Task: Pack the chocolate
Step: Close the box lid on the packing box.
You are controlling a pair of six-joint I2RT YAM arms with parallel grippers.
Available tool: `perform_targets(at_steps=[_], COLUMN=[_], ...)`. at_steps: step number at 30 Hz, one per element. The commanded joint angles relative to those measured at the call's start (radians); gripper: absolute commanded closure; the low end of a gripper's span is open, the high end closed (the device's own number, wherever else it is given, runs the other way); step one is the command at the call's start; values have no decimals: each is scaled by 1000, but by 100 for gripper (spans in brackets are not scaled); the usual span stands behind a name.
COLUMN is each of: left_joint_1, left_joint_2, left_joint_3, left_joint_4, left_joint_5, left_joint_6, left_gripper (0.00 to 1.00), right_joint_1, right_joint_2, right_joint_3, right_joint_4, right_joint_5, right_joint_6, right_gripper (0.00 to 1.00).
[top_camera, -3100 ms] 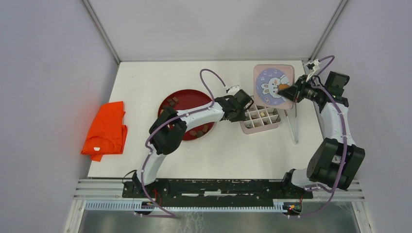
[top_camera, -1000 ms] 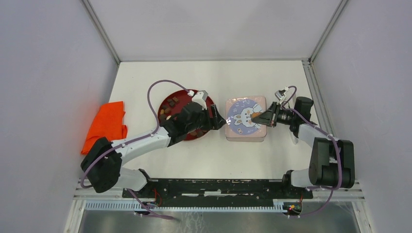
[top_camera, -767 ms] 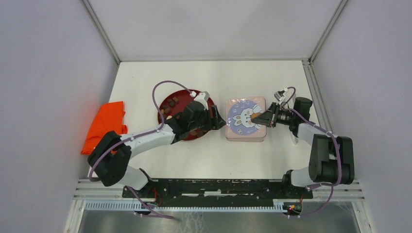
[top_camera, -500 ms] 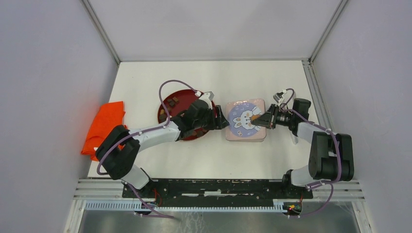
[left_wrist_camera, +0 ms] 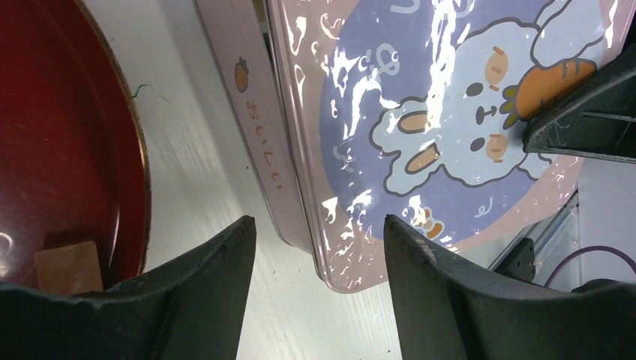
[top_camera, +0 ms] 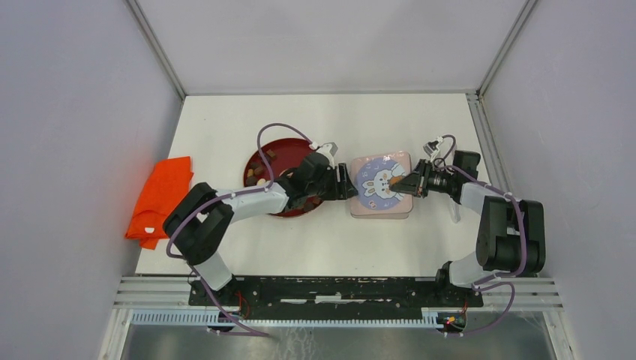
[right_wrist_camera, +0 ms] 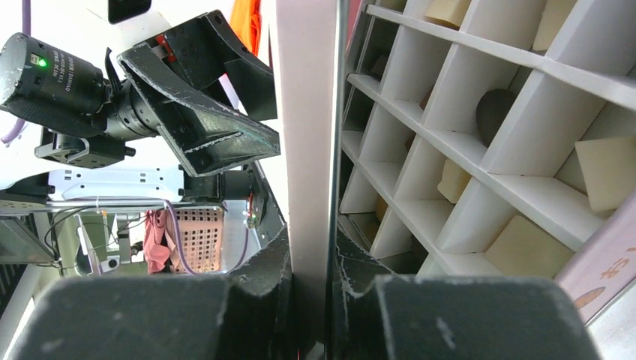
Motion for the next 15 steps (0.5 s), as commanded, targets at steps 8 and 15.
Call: perform_targets(at_steps=[8, 15], left_joint_1=[4, 3], left_joint_2=[98, 118], left_joint_3=[109, 122], left_joint_4=[22, 32], left_joint_5=[95, 126], left_joint_6=[13, 8], left_gripper=[35, 35], right_joint_1=[-22, -23], right_joint_2=[32, 41], right_joint_3=[125, 173], right_joint_4=[-212, -292], right_joint_5=[66, 113], right_joint_6=[-227, -316], right_gripper=[75, 69])
